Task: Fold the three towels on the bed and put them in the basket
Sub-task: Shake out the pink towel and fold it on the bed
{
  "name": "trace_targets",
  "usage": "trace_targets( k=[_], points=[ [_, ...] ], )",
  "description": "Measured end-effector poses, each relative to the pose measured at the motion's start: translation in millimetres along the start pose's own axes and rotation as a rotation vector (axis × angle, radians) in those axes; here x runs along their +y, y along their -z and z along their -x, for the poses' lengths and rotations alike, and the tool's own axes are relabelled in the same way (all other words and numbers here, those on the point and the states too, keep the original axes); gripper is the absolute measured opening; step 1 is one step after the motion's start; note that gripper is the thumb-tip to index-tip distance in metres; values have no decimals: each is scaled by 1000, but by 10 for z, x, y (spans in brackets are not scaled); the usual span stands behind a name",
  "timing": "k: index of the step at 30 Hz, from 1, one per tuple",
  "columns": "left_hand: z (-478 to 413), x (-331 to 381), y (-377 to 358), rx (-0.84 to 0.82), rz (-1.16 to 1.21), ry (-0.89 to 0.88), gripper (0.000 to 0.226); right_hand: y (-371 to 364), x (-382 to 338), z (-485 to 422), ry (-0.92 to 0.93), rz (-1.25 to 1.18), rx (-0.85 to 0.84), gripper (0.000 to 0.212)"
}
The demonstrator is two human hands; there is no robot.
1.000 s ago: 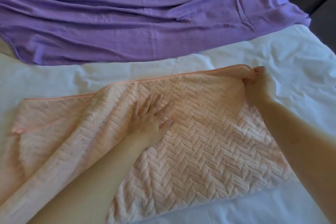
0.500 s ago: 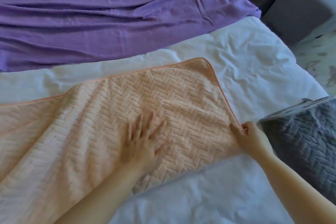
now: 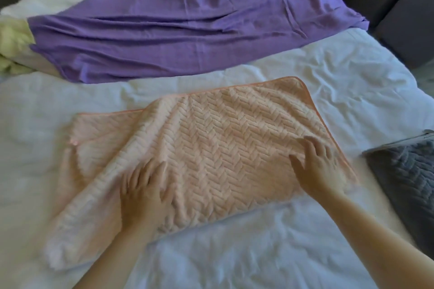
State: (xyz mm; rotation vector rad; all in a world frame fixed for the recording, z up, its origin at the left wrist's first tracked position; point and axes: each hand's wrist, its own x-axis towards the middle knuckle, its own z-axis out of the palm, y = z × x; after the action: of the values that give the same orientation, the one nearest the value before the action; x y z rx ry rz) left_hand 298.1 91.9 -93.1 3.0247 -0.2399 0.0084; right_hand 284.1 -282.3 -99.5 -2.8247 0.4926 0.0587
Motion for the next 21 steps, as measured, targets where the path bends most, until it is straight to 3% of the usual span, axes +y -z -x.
trace_targets(
  k=[4,7,10,13,16,21],
  points=[
    [368,-627,77,44,-46,112,60,-356,-909,253,267,-74,-175,62],
    [601,-877,68,-3,-37,239,65,-669,-1280,521,403,4,-272,56],
    [755,-1075,70,-116,-1,164,66,-861,-1230,723,445,128,-338,54],
    [686,-1306,152,32,208,147,49,-802,-1224,725,431,118,-275,62],
    [314,-1452,206,142,512,455,33,-679,-1544,599,376,-10,-192,63],
    [-458,-1608,108,-145,692,879,56,-644,-2227,345,368,-195,-170,50]
  ],
)
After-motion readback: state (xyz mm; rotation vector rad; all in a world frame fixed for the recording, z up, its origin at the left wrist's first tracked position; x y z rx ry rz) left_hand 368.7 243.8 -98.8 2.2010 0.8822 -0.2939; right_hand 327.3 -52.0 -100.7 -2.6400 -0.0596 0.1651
